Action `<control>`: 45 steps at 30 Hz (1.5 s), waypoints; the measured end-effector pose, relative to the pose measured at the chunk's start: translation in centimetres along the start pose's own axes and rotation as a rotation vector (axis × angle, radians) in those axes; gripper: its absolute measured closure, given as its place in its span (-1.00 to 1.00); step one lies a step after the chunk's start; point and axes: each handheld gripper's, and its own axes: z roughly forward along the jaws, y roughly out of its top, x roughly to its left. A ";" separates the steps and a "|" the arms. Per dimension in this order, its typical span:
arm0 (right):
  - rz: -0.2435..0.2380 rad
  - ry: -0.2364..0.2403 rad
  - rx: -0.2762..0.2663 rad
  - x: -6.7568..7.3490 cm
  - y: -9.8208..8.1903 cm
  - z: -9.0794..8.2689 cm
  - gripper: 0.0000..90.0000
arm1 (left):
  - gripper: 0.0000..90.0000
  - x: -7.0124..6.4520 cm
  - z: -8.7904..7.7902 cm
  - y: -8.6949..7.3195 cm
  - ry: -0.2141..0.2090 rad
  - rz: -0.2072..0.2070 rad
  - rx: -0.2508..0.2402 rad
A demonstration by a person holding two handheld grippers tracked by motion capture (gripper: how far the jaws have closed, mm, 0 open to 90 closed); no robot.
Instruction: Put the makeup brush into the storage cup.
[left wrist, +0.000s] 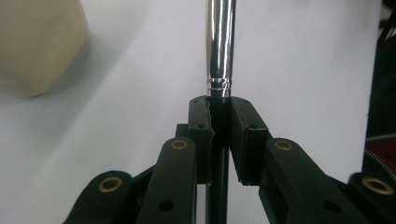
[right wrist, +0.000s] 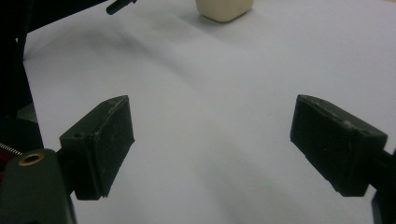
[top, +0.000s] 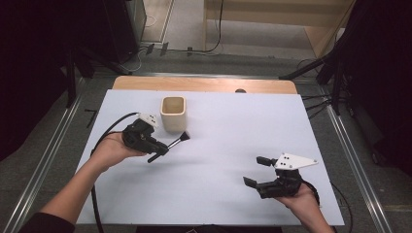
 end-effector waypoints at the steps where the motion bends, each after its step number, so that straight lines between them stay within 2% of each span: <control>1: 0.009 0.008 0.003 0.0 0.0 0.0 -0.68 | 0.79 -0.1 0.2 -0.1 0.000 -0.008 -0.005; 3: 0.009 0.011 0.002 0.1 0.0 0.0 -0.68 | 0.79 -0.1 0.4 -0.2 0.003 -0.027 -0.014; 9: 0.021 0.023 -0.005 0.1 0.2 0.2 -0.69 | 0.79 -0.5 0.4 -0.1 0.015 -0.127 -0.090; 14: 0.038 0.023 -0.009 0.1 0.3 0.2 -0.69 | 0.79 -1.4 0.5 0.1 0.006 -0.153 -0.152; 16: 0.048 0.022 -0.005 0.0 0.3 0.3 -0.69 | 0.79 -1.7 0.5 0.1 -0.003 -0.184 -0.167; 19: 0.071 0.039 0.001 0.0 0.4 0.4 -0.69 | 0.79 -2.1 0.6 0.0 -0.003 -0.190 -0.192; 23: 0.072 0.041 -0.009 0.0 0.5 0.4 -0.69 | 0.79 -2.5 0.8 -0.2 -0.002 -0.215 -0.215; 27: 0.088 0.042 -0.016 -0.1 0.6 0.4 -0.69 | 0.79 -3.2 1.1 -0.6 -0.022 -0.250 -0.245; 32: 0.101 0.063 -0.022 -0.1 0.8 0.4 -0.68 | 0.79 -4.2 1.6 -0.8 -0.021 -0.264 -0.259; 37: 0.103 0.052 -0.031 0.2 1.2 0.4 -0.68 | 0.79 -4.8 2.1 -1.0 -0.028 -0.279 -0.279; 38: 0.103 0.055 -0.034 0.3 1.2 0.4 -0.69 | 0.79 -5.0 2.3 -1.1 -0.035 -0.291 -0.299; 45: 0.144 0.074 -0.058 1.0 1.9 1.2 -0.69 | 0.79 -5.7 2.9 -1.2 -0.036 -0.312 -0.337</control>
